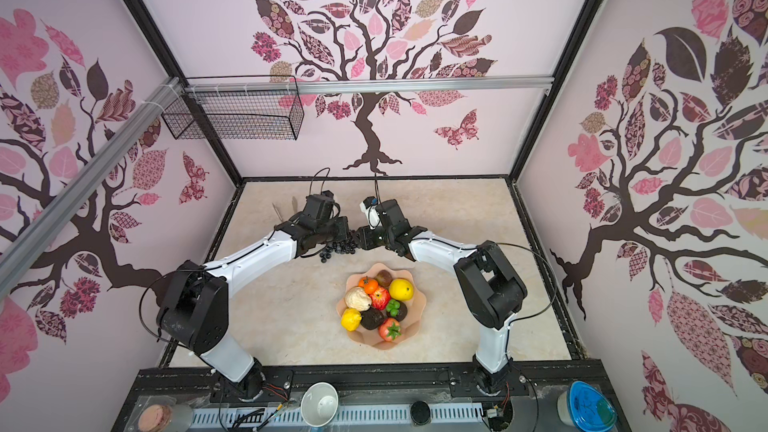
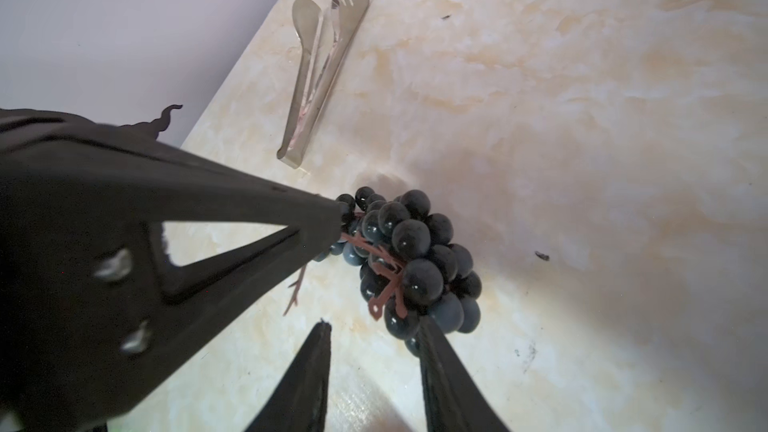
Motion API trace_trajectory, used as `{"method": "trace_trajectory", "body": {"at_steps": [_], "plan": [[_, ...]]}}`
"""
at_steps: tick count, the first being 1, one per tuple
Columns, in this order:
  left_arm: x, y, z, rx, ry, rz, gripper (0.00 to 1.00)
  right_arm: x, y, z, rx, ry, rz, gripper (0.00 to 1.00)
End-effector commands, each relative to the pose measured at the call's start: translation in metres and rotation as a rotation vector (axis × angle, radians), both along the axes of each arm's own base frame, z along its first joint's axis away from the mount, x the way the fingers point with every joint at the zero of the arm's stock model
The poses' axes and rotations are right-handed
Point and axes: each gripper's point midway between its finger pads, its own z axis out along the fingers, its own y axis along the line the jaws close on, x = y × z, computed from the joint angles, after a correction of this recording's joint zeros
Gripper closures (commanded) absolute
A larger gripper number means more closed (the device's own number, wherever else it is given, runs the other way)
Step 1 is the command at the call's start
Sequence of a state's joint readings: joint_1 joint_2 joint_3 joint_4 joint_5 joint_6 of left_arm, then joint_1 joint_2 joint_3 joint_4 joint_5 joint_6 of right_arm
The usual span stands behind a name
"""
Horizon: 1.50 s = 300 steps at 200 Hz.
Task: Place and organize the fake fruits in the fruit bowl
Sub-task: 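Bring the right gripper to the grapes held by the left gripper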
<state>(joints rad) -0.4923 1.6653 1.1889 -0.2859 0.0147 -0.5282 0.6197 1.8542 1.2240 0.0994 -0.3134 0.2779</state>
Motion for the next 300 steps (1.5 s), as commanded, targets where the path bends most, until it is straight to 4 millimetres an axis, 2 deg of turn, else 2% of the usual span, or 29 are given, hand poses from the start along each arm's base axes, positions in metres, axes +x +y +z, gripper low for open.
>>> {"method": "trace_trajectory", "body": {"at_steps": [1, 92, 126, 160, 223, 267, 300], "plan": [[-0.005, -0.003, 0.000, -0.029, -0.003, -0.015, 1.00, 0.006, 0.000, -0.015, -0.062, 0.014, 0.002, 0.65], [-0.005, -0.006, -0.003, -0.039, 0.007, -0.023, 1.00, 0.008, 0.014, -0.017, -0.123, -0.018, 0.020, 0.79], [-0.004, -0.005, -0.002, -0.037, 0.003, -0.021, 1.00, 0.008, 0.018, -0.021, -0.140, -0.018, 0.021, 0.80], [-0.005, -0.005, -0.003, -0.035, 0.005, -0.022, 1.00, 0.014, 0.011, -0.027, -0.170, -0.028, -0.022, 0.82], [-0.006, -0.006, -0.002, -0.040, 0.005, -0.028, 1.00, 0.017, 0.016, -0.029, -0.171, -0.028, -0.015, 0.88], [-0.005, -0.005, -0.005, -0.034, 0.008, -0.026, 1.00, 0.014, 0.016, -0.022, -0.171, -0.036, -0.019, 0.97], [-0.007, -0.004, -0.006, -0.031, 0.010, -0.026, 1.00, 0.012, 0.010, 0.002, -0.158, -0.072, -0.034, 1.00]]}}
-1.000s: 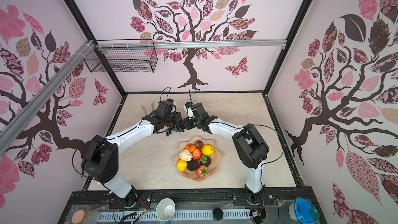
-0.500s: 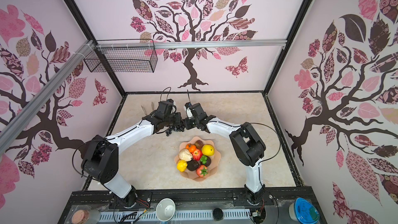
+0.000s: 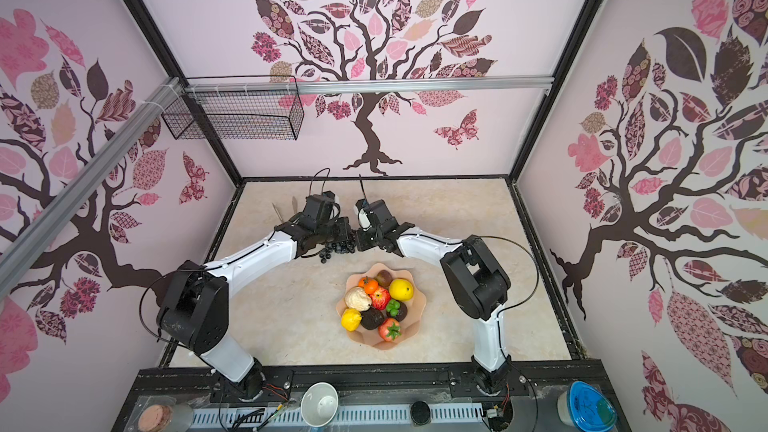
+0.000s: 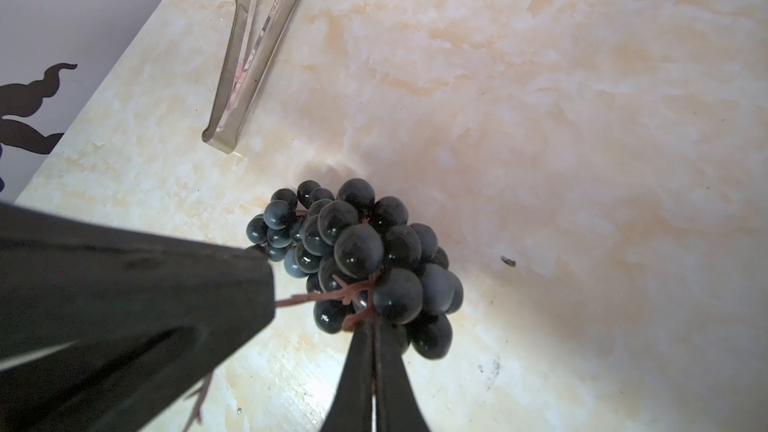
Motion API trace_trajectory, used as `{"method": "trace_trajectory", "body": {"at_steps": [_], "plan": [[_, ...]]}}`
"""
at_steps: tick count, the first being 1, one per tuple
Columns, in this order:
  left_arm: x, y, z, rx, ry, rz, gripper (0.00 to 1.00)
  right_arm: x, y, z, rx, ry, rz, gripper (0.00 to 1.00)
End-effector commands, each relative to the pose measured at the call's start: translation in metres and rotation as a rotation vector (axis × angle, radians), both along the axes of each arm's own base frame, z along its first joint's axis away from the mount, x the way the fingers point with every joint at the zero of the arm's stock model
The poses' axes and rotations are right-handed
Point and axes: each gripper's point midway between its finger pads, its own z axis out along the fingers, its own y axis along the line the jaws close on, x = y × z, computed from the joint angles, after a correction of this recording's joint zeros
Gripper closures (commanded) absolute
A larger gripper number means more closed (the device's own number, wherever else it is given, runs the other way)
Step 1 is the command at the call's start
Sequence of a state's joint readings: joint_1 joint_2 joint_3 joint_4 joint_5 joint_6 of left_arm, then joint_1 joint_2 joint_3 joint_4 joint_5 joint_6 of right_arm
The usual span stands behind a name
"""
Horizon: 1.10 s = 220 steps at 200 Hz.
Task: Place and organize the fake fruits in the fruit bowl
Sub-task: 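Bring the right gripper to the grapes held by the left gripper, then close the right gripper on the grapes and open the left gripper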
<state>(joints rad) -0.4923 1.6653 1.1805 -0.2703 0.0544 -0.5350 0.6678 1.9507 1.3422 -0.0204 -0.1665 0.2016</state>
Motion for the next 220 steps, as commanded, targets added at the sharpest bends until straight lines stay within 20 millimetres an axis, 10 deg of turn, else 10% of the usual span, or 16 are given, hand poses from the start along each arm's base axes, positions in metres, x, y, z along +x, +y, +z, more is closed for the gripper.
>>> {"method": "trace_trajectory", "body": {"at_steps": [1, 31, 101, 220], "plan": [[-0.004, 0.002, -0.006, 0.001, 0.002, -0.002, 1.00, 0.001, 0.001, 0.029, 0.010, -0.049, -0.009, 1.00], [-0.010, 0.004, 0.006, -0.022, -0.020, -0.001, 1.00, -0.004, -0.007, 0.052, 0.032, -0.087, -0.023, 1.00], [-0.047, 0.035, 0.040, -0.123, -0.166, 0.081, 0.52, -0.014, -0.011, 0.117, 0.108, -0.164, -0.015, 1.00], [-0.085, 0.090, -0.010, 0.078, -0.224, 0.144, 0.35, -0.048, -0.053, 0.256, 0.166, -0.347, -0.047, 1.00]]}}
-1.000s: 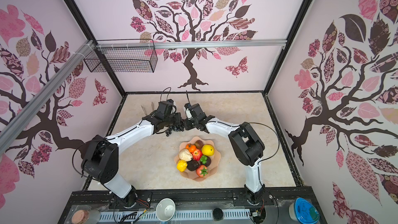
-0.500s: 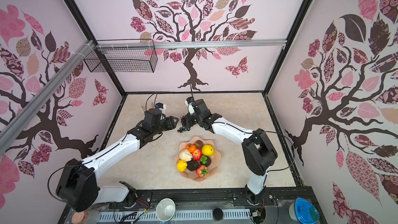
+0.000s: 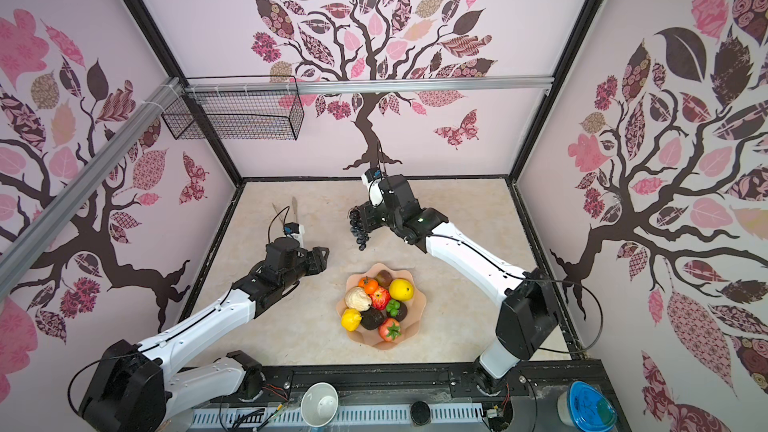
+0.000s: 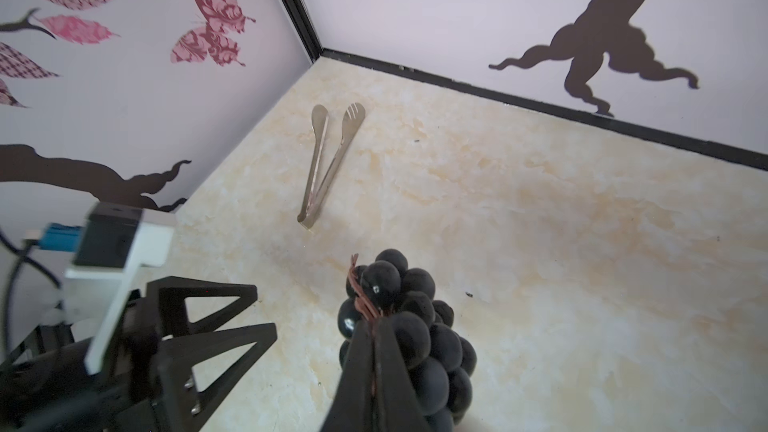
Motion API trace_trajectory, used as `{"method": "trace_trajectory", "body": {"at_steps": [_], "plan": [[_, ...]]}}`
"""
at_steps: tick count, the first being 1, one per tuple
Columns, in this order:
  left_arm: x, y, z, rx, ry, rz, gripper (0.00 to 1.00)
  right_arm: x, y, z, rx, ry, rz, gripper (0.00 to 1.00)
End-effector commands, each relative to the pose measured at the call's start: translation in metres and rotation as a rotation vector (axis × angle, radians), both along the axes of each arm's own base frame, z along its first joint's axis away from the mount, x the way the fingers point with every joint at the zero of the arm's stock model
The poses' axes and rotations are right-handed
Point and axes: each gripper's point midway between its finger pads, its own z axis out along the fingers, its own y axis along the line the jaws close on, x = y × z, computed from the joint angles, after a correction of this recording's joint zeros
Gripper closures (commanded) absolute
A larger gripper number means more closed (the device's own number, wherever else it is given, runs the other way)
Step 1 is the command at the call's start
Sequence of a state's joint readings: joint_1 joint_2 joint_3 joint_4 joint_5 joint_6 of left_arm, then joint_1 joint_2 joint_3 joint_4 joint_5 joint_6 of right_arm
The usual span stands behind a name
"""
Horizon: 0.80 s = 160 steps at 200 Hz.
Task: Place and organize the fake fruits in the fruit bowl
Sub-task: 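Close the right gripper on the grapes and open the left gripper, then carry the black grapes with the right gripper over the bowl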
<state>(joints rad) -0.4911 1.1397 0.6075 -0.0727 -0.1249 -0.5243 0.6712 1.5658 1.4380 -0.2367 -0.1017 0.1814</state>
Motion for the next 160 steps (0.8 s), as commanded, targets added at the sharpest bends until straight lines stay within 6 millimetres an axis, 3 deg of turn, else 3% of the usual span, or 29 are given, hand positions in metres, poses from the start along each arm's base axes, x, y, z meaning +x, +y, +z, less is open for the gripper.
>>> {"method": "trace_trajectory", "body": {"at_steps": [1, 53, 119, 160], "plan": [[0.003, 0.008, -0.005, 0.044, -0.034, 0.014, 0.35, -0.017, -0.017, 0.066, 0.041, -0.107, -0.009, 1.00], [0.003, 0.013, -0.003, 0.077, -0.045, 0.024, 0.35, -0.061, -0.048, 0.106, 0.029, -0.138, 0.017, 1.00], [-0.001, 0.022, 0.005, 0.082, -0.100, 0.054, 0.30, -0.119, -0.082, 0.105, 0.042, -0.084, 0.065, 1.00], [0.004, 0.023, -0.003, 0.105, -0.086, 0.063, 0.28, -0.157, -0.100, 0.086, 0.044, 0.011, 0.100, 1.00]]}}
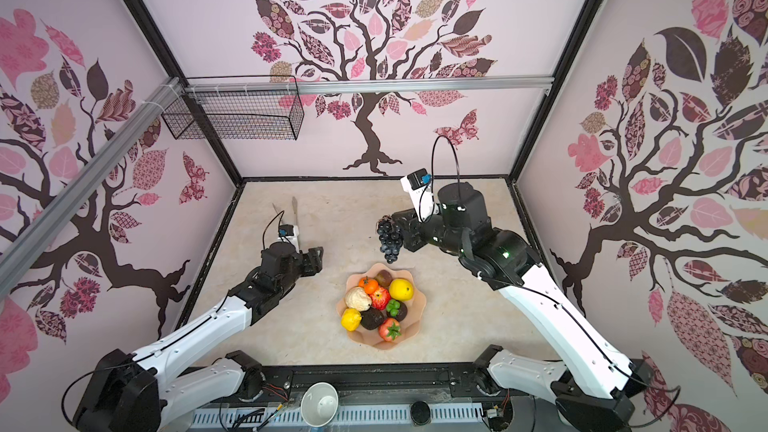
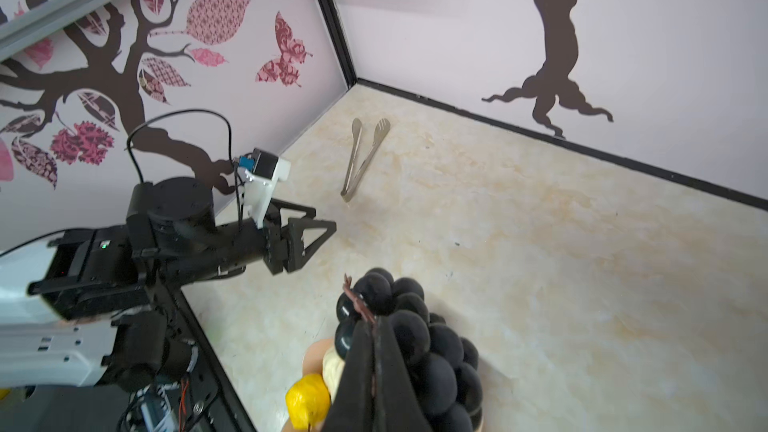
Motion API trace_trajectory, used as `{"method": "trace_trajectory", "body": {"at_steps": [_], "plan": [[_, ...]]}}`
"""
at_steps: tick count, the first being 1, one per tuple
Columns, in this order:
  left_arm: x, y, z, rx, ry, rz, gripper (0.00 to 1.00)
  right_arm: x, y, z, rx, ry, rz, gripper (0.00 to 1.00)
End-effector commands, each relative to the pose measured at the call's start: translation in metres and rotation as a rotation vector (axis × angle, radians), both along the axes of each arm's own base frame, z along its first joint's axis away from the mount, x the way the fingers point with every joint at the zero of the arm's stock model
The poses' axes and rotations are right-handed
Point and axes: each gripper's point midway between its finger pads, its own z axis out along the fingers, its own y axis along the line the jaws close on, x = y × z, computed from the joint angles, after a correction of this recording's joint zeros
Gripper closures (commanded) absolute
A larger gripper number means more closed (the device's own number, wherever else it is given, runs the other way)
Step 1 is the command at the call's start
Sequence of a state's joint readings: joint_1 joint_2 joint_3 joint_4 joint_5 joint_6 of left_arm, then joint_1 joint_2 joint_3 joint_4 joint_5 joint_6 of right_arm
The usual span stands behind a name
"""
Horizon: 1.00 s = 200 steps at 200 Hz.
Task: Place and organize the fake fruits in the fruit bowl
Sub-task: 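Carry the black grapes with the right gripper over the bowl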
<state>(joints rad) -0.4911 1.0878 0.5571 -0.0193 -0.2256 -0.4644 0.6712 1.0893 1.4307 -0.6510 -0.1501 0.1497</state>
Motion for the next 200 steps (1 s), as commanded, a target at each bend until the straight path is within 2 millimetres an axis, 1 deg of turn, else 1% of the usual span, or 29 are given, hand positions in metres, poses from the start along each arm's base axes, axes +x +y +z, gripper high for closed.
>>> {"method": "trace_trajectory", "body": {"at_steps": [1, 11, 39, 50, 75, 111, 161, 179, 200], "plan": [[0.002, 0.004, -0.011, 0.034, 0.004, 0.013, 0.28, -0.031, -0.010, -0.007, 0.012, 0.064, 0.047, 1.00], [0.003, 0.004, -0.014, 0.040, 0.013, 0.012, 0.28, -0.037, -0.013, -0.016, 0.000, 0.084, 0.057, 1.00], [0.003, 0.004, -0.014, 0.042, 0.010, 0.011, 0.28, -0.043, -0.024, -0.047, -0.065, 0.140, 0.028, 1.00], [0.002, 0.006, -0.014, 0.048, 0.007, 0.017, 0.27, -0.047, -0.025, -0.058, -0.074, 0.162, 0.034, 1.00], [0.003, 0.012, -0.015, 0.067, 0.003, 0.045, 0.26, -0.056, -0.029, -0.067, -0.068, 0.188, 0.039, 1.00], [0.004, 0.012, -0.019, 0.077, 0.012, 0.049, 0.26, -0.065, -0.041, -0.082, -0.091, 0.224, 0.015, 1.00], [0.006, 0.013, -0.026, 0.082, 0.026, 0.057, 0.26, -0.072, -0.047, -0.117, -0.116, 0.305, -0.008, 1.00], [0.007, 0.012, -0.028, 0.086, 0.030, 0.058, 0.26, -0.073, -0.048, -0.123, -0.121, 0.319, -0.014, 1.00], [0.008, 0.012, -0.029, 0.090, 0.034, 0.059, 0.26, -0.073, -0.049, -0.124, -0.120, 0.320, -0.021, 1.00]]}}
